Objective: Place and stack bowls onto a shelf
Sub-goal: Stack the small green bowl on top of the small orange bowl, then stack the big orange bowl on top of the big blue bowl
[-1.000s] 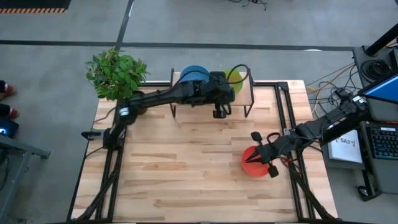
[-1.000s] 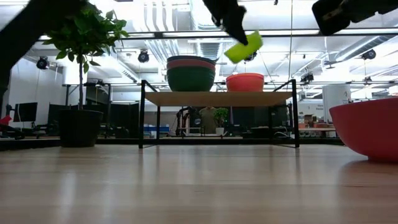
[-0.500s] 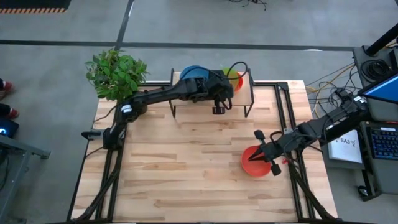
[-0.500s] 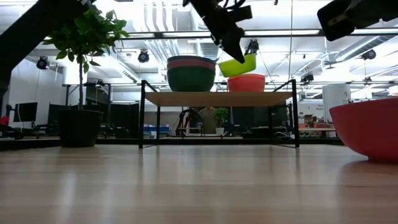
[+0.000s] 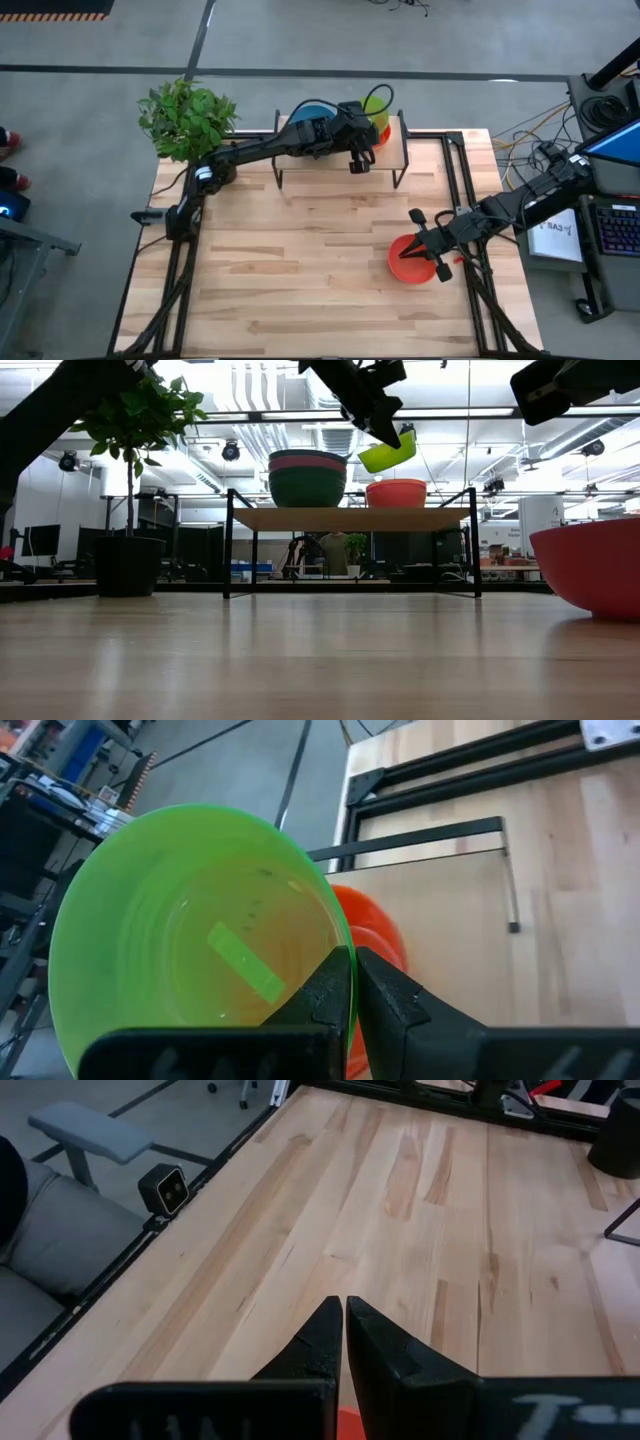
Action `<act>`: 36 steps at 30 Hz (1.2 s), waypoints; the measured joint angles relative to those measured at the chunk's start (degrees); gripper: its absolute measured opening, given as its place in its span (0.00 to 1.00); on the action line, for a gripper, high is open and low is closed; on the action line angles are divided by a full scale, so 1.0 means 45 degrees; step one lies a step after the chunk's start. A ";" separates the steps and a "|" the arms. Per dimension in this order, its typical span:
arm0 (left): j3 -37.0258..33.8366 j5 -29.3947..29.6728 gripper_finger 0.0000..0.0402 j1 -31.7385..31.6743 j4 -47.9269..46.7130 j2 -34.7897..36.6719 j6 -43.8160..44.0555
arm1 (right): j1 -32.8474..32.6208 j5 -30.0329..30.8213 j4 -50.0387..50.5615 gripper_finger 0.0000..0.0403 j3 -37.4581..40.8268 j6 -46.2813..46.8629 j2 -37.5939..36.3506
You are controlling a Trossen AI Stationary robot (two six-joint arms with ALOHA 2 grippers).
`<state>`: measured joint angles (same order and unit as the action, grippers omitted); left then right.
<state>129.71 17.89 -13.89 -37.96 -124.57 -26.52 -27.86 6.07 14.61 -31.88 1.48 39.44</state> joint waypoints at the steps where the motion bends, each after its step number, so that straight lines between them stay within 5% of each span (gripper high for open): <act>1: 0.0000 0.0000 0.00 -0.0041 0.0032 0.0000 0.0002 | 0.0000 0.0000 0.0000 0.02 0.0000 -0.0001 0.0000; 18: -0.0024 -0.0005 0.01 -0.0257 0.0094 -0.0523 0.0060 | 0.0005 0.0019 0.0024 0.02 0.0000 0.0095 0.0005; 36: -0.0024 0.0000 0.28 -0.0177 0.0107 -0.0367 0.0372 | 0.0005 0.0015 0.0029 0.02 0.0000 0.0096 0.0005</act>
<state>129.60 17.89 -14.69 -37.48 -126.23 -24.85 -27.83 6.13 14.74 -31.88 1.91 39.46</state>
